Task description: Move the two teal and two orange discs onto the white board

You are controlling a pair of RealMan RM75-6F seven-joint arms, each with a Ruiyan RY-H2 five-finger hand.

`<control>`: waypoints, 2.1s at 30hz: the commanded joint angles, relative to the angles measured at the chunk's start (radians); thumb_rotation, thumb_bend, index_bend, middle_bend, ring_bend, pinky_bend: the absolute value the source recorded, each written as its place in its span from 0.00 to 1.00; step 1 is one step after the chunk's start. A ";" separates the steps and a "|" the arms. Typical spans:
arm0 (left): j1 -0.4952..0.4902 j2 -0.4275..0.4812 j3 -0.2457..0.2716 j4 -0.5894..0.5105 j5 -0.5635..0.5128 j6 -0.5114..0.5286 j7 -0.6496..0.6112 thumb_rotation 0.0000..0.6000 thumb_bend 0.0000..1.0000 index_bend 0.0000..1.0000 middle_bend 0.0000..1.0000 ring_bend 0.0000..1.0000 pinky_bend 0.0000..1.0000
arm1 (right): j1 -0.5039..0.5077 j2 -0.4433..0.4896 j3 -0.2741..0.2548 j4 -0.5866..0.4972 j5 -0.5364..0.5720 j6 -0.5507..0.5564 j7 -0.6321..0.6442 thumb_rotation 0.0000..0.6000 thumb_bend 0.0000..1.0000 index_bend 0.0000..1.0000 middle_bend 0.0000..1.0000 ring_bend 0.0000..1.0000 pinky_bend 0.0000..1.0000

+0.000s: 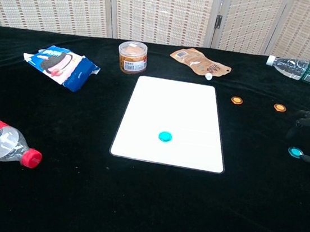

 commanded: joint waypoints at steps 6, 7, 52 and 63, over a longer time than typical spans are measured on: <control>-0.001 -0.003 0.000 0.002 -0.002 -0.002 0.000 1.00 0.25 0.14 0.04 0.06 0.00 | -0.010 -0.027 0.014 0.046 -0.011 -0.031 0.024 1.00 0.45 0.36 0.08 0.00 0.00; -0.001 -0.003 0.000 0.002 -0.003 -0.001 0.000 1.00 0.25 0.14 0.04 0.06 0.00 | -0.011 -0.029 0.015 0.048 -0.014 -0.031 0.024 1.00 0.45 0.36 0.08 0.00 0.00; 0.004 0.009 0.003 -0.009 0.008 0.016 -0.001 1.00 0.25 0.14 0.04 0.06 0.00 | 0.145 -0.029 0.139 -0.232 -0.063 -0.103 -0.198 1.00 0.45 0.47 0.13 0.00 0.00; 0.008 0.003 0.006 0.010 -0.003 0.011 -0.016 1.00 0.25 0.14 0.04 0.06 0.00 | 0.237 -0.151 0.149 -0.170 0.035 -0.137 -0.341 1.00 0.45 0.47 0.13 0.00 0.00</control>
